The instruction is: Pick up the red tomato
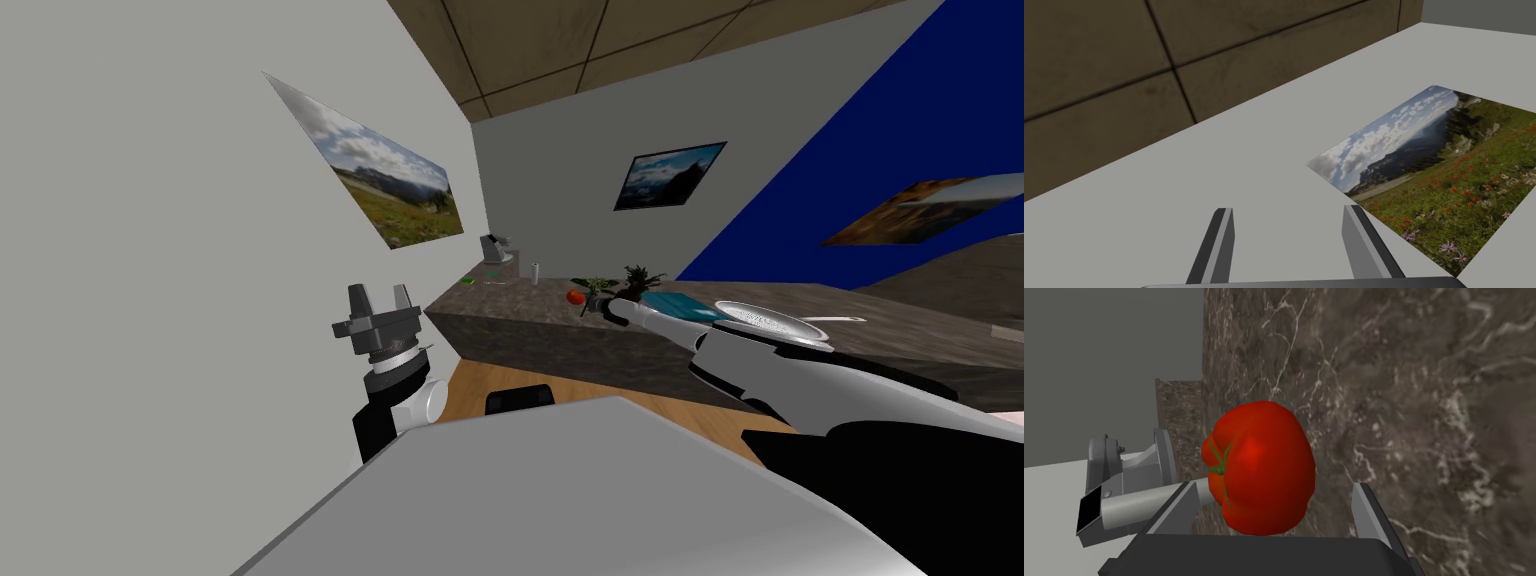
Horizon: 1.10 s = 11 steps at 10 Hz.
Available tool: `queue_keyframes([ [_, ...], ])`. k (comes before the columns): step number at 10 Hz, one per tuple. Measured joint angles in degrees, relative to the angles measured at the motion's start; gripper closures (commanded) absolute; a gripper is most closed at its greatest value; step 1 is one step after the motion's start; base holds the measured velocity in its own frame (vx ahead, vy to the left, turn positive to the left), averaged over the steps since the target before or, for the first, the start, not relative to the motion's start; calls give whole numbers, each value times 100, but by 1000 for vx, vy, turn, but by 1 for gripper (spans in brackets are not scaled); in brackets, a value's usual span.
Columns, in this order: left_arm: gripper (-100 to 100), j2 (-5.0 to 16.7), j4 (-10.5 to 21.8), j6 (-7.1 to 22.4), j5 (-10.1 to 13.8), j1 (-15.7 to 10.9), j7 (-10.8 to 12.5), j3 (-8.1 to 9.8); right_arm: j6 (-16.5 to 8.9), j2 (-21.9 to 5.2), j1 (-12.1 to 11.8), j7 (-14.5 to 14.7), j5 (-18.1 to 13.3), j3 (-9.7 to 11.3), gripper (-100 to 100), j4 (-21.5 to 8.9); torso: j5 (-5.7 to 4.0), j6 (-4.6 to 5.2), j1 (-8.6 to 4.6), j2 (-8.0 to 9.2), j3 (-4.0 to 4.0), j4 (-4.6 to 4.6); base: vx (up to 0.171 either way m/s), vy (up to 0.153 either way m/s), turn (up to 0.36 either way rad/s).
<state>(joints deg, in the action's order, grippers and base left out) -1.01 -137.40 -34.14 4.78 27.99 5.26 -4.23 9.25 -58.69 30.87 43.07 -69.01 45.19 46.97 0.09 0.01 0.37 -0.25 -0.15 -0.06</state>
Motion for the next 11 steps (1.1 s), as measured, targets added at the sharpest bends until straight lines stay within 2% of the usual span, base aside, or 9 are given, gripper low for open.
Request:
queue_keyframes([
  [1,0,0,0,0,0,0,0,0,-79,-91,8,-85,-51,155,-100,56,-2,1,-12,7,4,1,19,22,-3],
  [2,0,1,0,0,0,0,0,1,-102,-102,9,-124,-57,176,0,67,-6,1,-26,17,10,4,0,0,0],
  [3,0,1,0,0,0,-1,0,1,-100,-102,9,-120,-57,173,-100,65,-9,-1,-34,23,13,5,47,25,-37],
  [4,0,1,0,0,0,0,0,1,-34,-91,-56,59,107,78,-100,10,-8,1,-30,14,8,3,60,34,-35],
  [5,0,1,0,0,0,0,0,1,-12,-141,-83,202,276,119,-100,43,-7,-1,-27,8,5,2,31,21,-1],
  [8,0,1,0,0,0,0,0,1,82,-192,-196,599,701,50,-100,28,-7,-1,-26,8,4,1,44,28,-22],
  [9,0,1,0,0,0,0,0,1,103,-185,-204,763,812,31,-100,11,-8,-2,-31,15,8,3,41,34,-38],
  [10,0,1,0,0,0,0,0,1,197,-157,-279,1011,991,-109,-100,-76,-8,1,-27,13,7,3,48,36,-33],
  [11,0,1,0,0,0,0,0,1,226,-196,-300,1183,1164,-76,-100,-55,-7,-1,-26,11,6,2,27,13,2],
])
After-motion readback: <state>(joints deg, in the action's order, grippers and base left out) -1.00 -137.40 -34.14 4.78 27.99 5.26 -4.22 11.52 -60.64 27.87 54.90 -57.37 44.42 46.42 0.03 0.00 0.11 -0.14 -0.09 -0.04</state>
